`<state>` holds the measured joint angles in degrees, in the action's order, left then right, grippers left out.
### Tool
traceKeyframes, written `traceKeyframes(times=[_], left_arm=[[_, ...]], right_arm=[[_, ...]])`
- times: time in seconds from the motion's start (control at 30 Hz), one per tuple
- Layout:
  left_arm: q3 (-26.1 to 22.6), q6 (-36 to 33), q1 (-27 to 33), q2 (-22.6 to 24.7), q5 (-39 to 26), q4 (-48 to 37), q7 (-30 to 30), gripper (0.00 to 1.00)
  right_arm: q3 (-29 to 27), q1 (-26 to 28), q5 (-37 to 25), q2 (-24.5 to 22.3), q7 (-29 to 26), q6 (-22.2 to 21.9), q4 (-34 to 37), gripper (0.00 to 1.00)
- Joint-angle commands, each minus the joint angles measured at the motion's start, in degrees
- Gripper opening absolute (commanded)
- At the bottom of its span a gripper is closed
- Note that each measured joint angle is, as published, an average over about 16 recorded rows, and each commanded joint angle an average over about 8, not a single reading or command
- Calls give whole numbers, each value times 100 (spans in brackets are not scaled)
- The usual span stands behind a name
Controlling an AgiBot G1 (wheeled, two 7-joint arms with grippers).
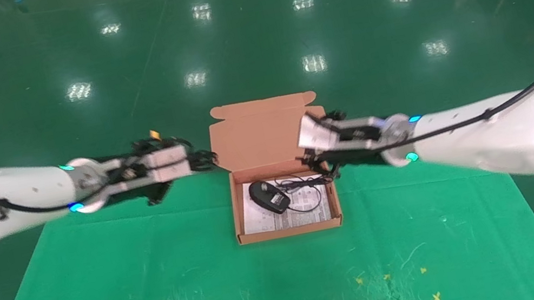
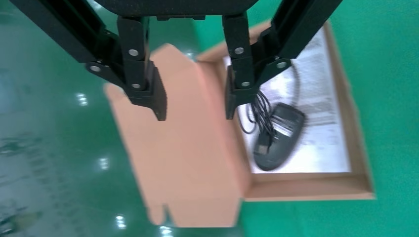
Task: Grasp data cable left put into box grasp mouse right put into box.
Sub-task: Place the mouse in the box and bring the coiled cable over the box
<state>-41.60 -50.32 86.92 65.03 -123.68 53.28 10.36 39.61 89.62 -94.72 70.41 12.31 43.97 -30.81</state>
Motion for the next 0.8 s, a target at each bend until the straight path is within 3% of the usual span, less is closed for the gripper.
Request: traceKeyframes(times=[0.03, 0.47, 0.7, 0.8], left_arm=[[-25, 66, -99, 84, 73, 34, -102, 0], [-147, 920, -478, 1102, 751, -809, -1220, 0], [-521, 1197, -499, 1314, 1366, -1053, -1653, 0], [-707, 1299, -479, 1340, 1598, -1105, -1682, 37]], right_arm=[[-30, 33, 14, -150, -46, 18, -153, 100], [51, -207, -491, -1335, -1261, 166, -1861, 100], [100, -384, -843, -1736, -2062, 209, -2770, 100], [111, -434, -956, -1837, -2281, 211, -3014, 100]])
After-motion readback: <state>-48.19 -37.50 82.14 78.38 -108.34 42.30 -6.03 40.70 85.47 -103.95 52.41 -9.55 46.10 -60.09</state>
